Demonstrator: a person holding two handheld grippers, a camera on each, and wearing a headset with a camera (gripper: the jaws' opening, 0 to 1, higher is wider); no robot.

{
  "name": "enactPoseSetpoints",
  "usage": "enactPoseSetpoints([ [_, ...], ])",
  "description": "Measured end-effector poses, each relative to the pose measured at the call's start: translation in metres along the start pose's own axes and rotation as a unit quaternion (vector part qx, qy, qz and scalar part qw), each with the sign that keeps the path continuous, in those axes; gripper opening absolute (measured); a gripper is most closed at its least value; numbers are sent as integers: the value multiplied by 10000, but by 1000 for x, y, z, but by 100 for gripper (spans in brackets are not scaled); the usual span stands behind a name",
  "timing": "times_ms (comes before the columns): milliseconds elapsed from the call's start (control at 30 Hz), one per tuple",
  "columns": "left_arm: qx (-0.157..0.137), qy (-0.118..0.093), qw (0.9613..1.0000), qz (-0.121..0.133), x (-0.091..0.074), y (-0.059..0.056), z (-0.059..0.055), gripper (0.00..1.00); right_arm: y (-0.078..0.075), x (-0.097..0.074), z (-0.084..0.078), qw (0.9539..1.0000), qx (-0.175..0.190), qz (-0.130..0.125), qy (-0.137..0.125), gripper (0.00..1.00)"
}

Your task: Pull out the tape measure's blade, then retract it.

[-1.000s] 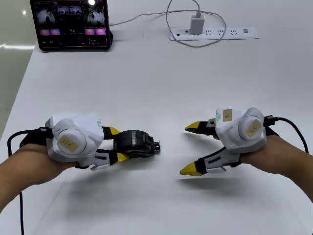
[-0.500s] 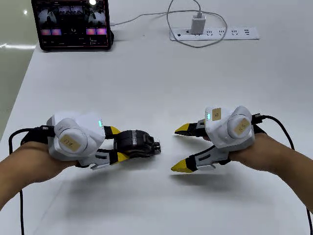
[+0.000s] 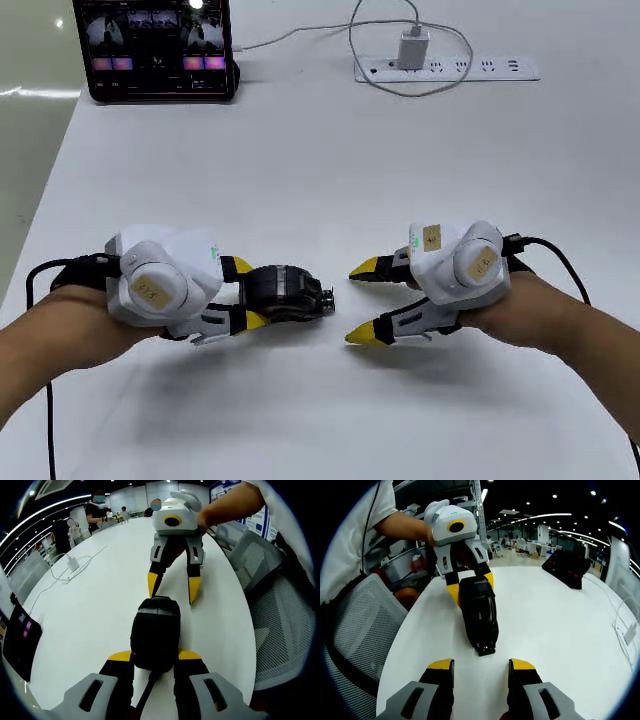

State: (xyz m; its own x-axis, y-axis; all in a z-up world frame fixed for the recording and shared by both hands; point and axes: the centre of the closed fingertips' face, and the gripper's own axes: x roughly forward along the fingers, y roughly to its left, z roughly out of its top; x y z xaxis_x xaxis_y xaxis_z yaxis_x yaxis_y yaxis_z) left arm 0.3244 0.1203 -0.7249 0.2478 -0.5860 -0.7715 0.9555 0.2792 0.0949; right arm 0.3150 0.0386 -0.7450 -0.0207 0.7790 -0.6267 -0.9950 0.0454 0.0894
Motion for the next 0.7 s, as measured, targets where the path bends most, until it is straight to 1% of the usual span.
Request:
enactPoseSetpoints([
  [133,65,8,10000,-29,0,0,0,25,-3,4,1,10000,-81,-17,7,39],
  [333,147,31,9999,-45,1,0,0,25,-4,8,4,9998,-182,28,-10,34],
  [633,154,26,9998,-88,3,0,0,25,-4,14,7,9994,-315,100,-61,27],
  [700,129,32,9999,-97,3,1,0,25,-5,15,7,9994,-325,92,-69,26],
])
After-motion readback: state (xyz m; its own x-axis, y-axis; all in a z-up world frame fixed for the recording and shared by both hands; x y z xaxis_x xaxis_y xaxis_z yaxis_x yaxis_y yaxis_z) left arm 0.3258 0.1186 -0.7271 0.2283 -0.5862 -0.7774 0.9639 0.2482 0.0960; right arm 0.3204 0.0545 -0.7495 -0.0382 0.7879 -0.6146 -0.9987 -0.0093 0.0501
